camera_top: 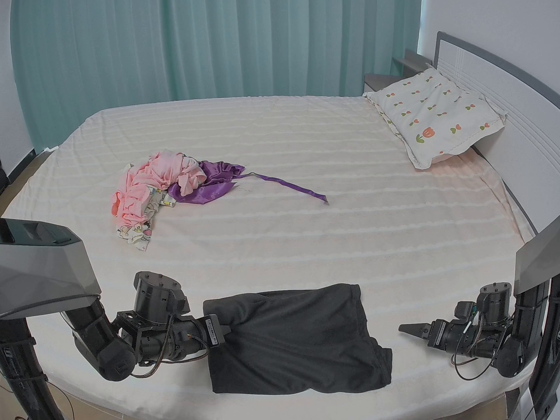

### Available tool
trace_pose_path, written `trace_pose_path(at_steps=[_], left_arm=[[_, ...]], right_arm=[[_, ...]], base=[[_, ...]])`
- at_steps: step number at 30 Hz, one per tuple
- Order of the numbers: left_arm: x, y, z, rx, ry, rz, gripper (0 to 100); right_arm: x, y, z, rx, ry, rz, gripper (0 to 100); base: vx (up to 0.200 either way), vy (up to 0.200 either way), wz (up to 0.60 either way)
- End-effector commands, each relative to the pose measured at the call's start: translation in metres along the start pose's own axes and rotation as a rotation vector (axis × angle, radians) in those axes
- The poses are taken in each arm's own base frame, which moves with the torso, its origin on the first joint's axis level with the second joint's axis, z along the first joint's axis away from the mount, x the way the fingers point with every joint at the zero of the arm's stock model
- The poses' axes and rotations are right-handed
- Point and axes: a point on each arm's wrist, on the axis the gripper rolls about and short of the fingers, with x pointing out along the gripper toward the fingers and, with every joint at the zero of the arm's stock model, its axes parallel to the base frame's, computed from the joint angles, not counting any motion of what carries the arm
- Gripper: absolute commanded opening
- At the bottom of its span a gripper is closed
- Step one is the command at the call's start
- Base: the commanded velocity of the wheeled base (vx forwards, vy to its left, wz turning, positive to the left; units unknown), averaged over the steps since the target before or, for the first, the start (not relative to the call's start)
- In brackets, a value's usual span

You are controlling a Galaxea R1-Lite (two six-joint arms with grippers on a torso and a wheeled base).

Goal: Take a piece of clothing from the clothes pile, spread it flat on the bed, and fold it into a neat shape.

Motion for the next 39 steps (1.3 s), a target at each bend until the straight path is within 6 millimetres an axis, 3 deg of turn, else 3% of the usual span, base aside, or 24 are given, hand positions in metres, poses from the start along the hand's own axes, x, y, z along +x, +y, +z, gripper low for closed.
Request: trace_pose_path(at_steps=[1,20,33,34,39], left_arm=[[-0.006,0.004,0.003,-0.013,-0.015,0.009,0],[-0.012,0.022,0.006,-0.052,-0.031,0.044,0],[-0.006,0.026,0.003,-0.056,-0.015,0.064,0],[-0.005,0.027,0.002,-0.053,-0.01,0.071,100],[-0.007,0.025,0.004,-0.06,-0.032,0.043,100]], right_arm=[[-0.003,0.0,-0.001,0.003,-0.001,-0.002,100],[-0.005,0.002,0.0,0.001,-0.009,0.005,100],[-0.005,0.003,0.0,-0.002,-0.008,0.007,100],[-0.005,0.003,0.0,-0.002,-0.008,0.007,100],[-0.004,0.003,-0.001,-0.005,-0.005,0.009,100]], base=[[0.0,0.2,0.0],[0.0,0.2,0.0],[0.0,0.0,0.0],[0.0,0.0,0.0],[0.0,0.0,0.0]])
